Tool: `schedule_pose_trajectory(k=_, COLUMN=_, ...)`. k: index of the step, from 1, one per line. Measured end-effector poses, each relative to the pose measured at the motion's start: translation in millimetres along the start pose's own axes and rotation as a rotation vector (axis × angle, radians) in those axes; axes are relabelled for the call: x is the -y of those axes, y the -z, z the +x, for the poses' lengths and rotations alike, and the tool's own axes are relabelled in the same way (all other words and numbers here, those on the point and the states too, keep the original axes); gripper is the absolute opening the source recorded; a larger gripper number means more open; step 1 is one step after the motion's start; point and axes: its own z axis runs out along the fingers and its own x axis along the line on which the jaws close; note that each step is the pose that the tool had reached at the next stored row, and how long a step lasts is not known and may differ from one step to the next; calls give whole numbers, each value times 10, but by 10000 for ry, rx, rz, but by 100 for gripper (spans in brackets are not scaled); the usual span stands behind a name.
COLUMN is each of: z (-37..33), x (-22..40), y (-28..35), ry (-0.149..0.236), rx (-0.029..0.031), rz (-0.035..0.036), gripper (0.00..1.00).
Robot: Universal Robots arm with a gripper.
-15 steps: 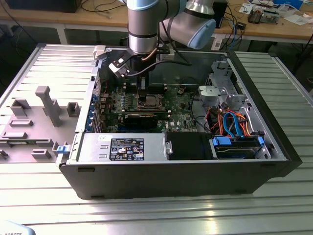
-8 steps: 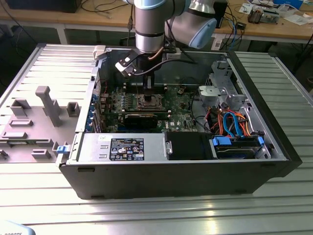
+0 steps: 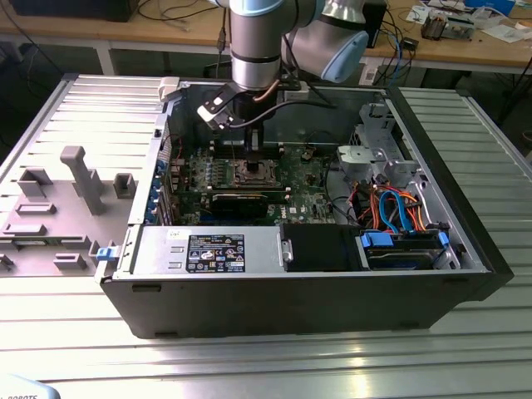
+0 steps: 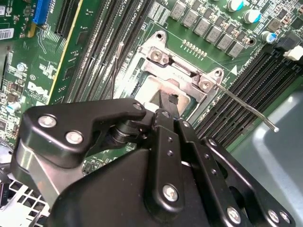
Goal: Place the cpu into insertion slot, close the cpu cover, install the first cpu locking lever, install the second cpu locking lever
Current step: 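Close the cpu cover, then install the first cpu locking lever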
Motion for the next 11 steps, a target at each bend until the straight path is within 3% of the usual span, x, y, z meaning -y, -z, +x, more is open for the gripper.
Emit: schedule_pose_trajectory(k=11, z=0, x=-24, y=0, ry=0, rx=0, rz=0, gripper=11)
